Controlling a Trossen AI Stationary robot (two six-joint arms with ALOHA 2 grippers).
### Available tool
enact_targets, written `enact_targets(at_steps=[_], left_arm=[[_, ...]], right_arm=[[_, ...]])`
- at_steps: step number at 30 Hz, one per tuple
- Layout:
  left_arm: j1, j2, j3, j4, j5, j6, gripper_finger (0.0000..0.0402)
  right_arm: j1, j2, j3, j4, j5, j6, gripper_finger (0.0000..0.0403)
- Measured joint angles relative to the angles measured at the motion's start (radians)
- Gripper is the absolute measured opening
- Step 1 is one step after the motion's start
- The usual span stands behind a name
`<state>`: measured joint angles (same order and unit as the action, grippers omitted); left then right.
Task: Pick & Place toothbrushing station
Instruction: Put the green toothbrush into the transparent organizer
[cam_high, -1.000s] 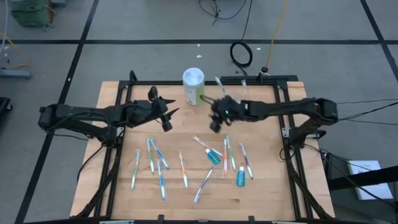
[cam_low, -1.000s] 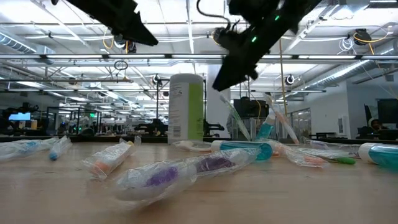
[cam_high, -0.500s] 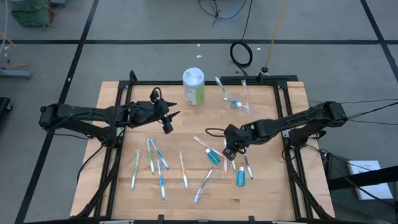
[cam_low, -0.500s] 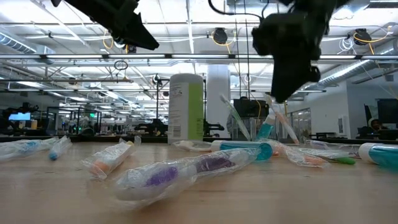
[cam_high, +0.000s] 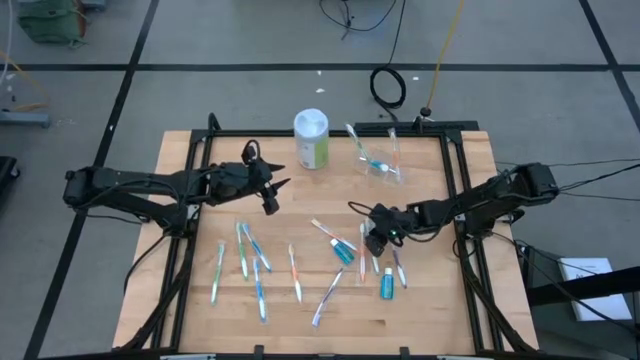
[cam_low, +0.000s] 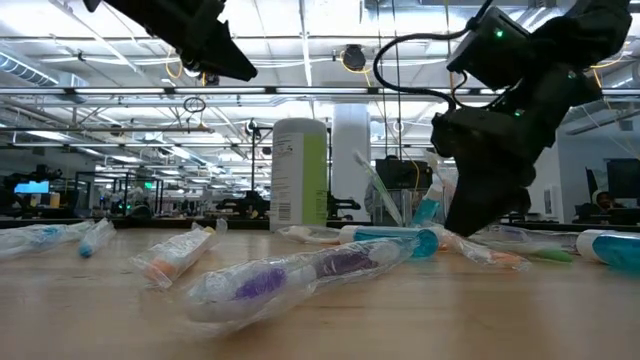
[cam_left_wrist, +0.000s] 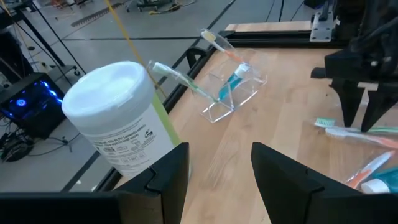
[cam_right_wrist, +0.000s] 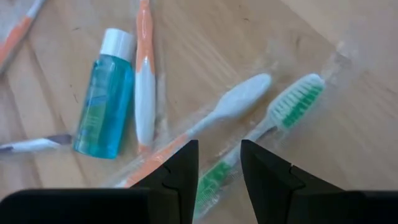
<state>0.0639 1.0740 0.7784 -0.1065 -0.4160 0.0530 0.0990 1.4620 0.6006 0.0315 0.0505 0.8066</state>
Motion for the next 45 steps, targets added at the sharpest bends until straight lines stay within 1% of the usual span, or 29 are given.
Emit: enact_targets(at_steps=[7, 12, 15, 19, 21, 24, 30, 34, 37, 39, 41, 44, 45], left_arm=[[0.0, 0.0, 0.0, 0.023, 0.0, 0.0, 0.0179], [0.0, 0.0, 0.0, 0.061, 0.0, 0.001, 0.0179], [0.0, 0.0, 0.0, 0.069, 0.0, 0.001, 0.0179], [0.0, 0.0, 0.0, 0.068, 0.0, 0.001, 0.0179], [0.0, 0.0, 0.0, 0.068, 0.0, 0.001, 0.0179], [0.0, 0.0, 0.0, 0.068, 0.0, 0.001, 0.0179], [0.0, 0.0, 0.0, 0.067, -0.001, 0.004, 0.0179], [0.0, 0.0, 0.0, 0.066, -0.001, 0.016, 0.0179], [0.0, 0.0, 0.0, 0.065, -0.001, 0.027, 0.0179], [0.0, 0.0, 0.0, 0.064, -0.001, 0.027, 0.0179], [0.0, 0.0, 0.0, 0.064, -0.001, 0.027, 0.0179], [0.0, 0.0, 0.0, 0.064, -0.001, 0.026, 0.0179], [0.0, 0.0, 0.0, 0.064, -0.001, 0.026, 0.0179]], right_arm=[[0.0, -0.001, -0.002, -0.044, -0.003, -0.011, 0.0111], [-0.003, -0.022, 0.052, -0.158, 0.006, -0.07, 0.0111], [-0.008, -0.015, 0.051, -0.21, 0.033, -0.067, 0.0111], [-0.012, 0.038, 0.054, -0.179, 0.064, -0.036, 0.0111], [-0.012, 0.075, 0.057, -0.157, 0.084, -0.045, 0.0108], [-0.012, 0.115, 0.057, -0.147, 0.099, -0.083, 0.0087], [-0.013, 0.131, 0.055, -0.147, 0.137, -0.118, 0.0012], [-0.021, 0.096, 0.054, -0.091, 0.131, -0.122, 0.0013], [-0.041, 0.035, 0.044, -0.058, 0.133, -0.172, 0.0008], [-0.062, -0.025, 0.048, -0.009, 0.184, -0.217, 0.0003], [-0.084, -0.106, 0.052, 0.002, 0.278, -0.275, 0.0001], [-0.11, -0.218, 0.05, 0.017, 0.486, -0.393, 0.0], [-0.113, -0.254, 0.05, 0.037, 0.573, -0.44, 0.0]])
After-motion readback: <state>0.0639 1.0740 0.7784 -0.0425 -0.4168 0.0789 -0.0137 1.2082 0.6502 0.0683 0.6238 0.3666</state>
